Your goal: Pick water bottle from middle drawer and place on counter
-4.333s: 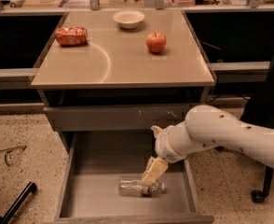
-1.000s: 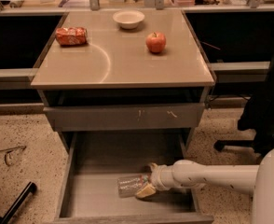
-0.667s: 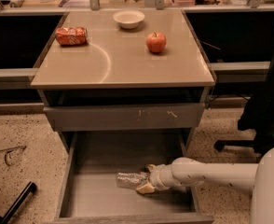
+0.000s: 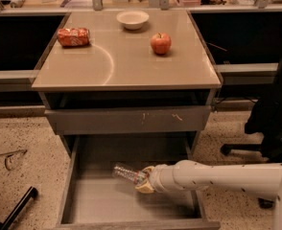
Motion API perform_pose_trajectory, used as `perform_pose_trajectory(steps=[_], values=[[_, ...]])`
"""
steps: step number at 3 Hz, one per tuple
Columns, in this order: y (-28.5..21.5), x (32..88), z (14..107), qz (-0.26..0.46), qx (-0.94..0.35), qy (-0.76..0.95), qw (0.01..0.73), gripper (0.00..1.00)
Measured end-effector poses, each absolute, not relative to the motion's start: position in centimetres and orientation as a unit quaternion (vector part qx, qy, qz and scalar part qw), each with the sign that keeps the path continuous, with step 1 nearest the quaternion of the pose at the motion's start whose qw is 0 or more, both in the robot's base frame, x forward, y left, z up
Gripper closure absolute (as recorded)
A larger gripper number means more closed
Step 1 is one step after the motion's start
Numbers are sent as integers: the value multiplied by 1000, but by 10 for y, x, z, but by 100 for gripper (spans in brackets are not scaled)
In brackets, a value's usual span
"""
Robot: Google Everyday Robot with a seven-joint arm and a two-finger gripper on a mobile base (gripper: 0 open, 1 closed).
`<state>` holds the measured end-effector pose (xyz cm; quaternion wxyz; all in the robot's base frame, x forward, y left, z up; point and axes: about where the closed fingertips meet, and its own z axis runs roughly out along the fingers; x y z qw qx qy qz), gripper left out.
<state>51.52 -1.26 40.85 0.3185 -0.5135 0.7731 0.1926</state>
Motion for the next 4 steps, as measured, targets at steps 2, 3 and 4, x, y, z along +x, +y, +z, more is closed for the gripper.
perform_pose_trajectory(steps=[2,3,4], values=[[6,493,499,144,-544,748,351,100],[7,492,501,143,-545,748,351,100],[14,490,535,132,-554,743,353,100]])
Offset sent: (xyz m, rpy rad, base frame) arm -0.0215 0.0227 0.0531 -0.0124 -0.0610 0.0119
